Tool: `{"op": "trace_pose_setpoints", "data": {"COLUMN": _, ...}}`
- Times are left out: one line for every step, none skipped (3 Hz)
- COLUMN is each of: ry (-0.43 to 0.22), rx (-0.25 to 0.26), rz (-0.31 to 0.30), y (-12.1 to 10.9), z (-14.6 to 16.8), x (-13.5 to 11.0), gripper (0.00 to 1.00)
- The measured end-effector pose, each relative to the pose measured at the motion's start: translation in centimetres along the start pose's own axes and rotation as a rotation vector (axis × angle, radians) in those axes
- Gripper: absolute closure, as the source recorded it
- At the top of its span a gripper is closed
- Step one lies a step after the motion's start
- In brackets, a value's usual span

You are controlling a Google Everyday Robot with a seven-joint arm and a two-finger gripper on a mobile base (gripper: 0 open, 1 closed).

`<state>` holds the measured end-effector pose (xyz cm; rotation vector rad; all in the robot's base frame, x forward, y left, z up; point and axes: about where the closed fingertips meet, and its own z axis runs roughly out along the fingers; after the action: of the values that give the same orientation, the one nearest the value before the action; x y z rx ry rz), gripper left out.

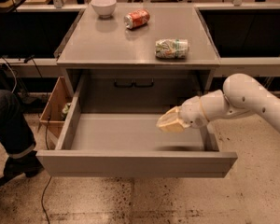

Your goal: Open top drawer

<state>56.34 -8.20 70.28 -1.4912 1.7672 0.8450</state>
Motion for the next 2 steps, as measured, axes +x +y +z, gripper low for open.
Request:
{"op": "trace_pose_setpoints", "data": {"ry": -0.024, "rx": 0.114, "rz": -0.056, "y": -4.8, "z": -3.2, "x": -0.8, "gripper": 1.0}}
{"op": "trace_pose_setpoints", "data": {"ry": -0.005, "rx": 0.225, "rz": -0.11, "y": -8.5, "z": -8.4, "x": -2.0, "gripper": 1.0}}
